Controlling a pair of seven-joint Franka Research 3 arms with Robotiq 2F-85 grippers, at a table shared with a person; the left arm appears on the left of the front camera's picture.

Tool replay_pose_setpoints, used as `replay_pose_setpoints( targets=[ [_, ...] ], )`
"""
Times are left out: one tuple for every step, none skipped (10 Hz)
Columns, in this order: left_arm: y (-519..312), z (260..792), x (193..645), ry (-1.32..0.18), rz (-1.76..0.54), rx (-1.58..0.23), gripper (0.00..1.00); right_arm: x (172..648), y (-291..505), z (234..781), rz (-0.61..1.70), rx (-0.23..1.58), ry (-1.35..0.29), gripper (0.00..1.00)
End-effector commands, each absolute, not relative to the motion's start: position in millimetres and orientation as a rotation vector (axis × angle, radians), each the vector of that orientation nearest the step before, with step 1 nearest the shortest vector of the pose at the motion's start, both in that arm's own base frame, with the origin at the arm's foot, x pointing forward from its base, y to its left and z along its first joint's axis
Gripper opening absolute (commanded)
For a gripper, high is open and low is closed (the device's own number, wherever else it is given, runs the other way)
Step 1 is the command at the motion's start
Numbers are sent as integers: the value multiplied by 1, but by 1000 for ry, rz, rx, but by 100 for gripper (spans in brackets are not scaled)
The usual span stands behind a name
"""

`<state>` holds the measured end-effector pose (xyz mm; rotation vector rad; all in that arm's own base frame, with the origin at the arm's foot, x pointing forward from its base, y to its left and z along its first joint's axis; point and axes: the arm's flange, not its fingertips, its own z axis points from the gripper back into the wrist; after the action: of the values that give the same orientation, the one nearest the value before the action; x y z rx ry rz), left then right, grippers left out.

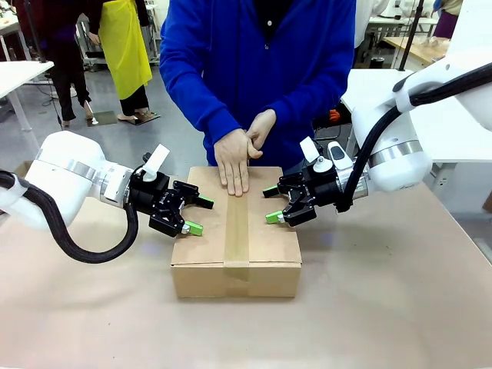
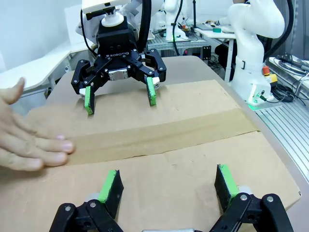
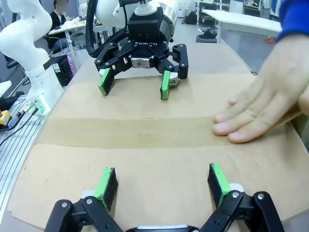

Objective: Pack the gift set into the box.
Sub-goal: Press and hold the closed box until the human finishes sealing it.

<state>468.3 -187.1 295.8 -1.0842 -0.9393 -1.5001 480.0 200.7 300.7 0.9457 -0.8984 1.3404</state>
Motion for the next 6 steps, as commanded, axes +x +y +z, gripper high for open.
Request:
replay_pose_setpoints(
  targets=[
    [-186,295,467,-949,-1513,-1081,100,480,200,299,1352,938,-906,100],
    [-186,295,467,-949,-1513,-1081,100,480,200,299,1352,938,-906,100],
    [-186,295,467,-949,-1513,-1081,100,480,200,299,1352,938,-906,100],
    [-186,295,467,-949,-1513,-1081,100,480,200,299,1352,938,-906,100],
    [-186,295,467,-949,-1513,-1081,100,480,200,299,1352,938,-906,100],
    [-186,295,467,-949,-1513,-1081,100,480,200,299,1352,938,-906,100]
  ],
)
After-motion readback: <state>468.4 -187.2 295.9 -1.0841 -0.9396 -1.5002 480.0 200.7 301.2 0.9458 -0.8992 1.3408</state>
